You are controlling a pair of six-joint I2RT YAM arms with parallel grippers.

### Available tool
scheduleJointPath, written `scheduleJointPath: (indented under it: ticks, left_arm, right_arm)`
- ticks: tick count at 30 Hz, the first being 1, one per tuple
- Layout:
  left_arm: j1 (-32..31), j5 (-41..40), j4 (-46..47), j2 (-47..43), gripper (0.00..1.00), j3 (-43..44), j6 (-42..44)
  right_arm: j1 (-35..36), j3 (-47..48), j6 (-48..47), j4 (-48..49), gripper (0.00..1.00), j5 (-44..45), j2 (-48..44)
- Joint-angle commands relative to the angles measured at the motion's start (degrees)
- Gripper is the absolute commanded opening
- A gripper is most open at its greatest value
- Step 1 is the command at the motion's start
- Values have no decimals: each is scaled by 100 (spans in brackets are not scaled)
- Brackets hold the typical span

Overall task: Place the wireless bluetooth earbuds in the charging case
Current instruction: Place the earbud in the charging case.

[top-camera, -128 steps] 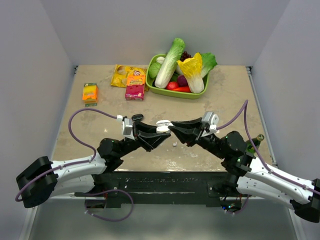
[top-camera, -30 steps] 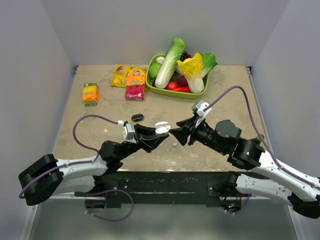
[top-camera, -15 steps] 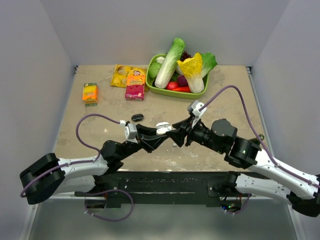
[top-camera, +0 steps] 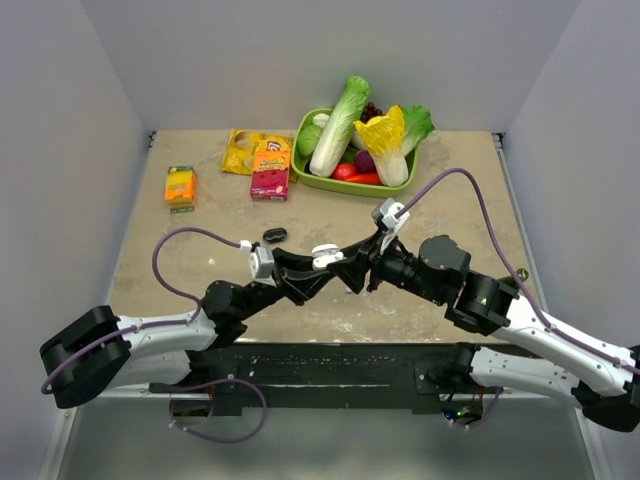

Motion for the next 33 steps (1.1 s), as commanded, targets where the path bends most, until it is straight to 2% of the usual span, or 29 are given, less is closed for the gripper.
scheduleJointPath:
  ticks: [1, 7, 14, 33]
  left_arm:
    - [7, -169, 814, 27, 0, 43, 181]
    - [7, -293, 753, -44, 0, 51, 217]
    - [7, -372, 726, -114, 0, 7, 225]
    - [7, -389, 691, -44, 0, 60, 208]
  right_arm:
    - [39, 281, 322, 382, 52, -198, -48]
    - [48, 343, 673, 216, 57, 197, -197]
    - [39, 378, 806, 13, 57, 312, -127]
    - [39, 440, 920, 101, 56, -48, 101]
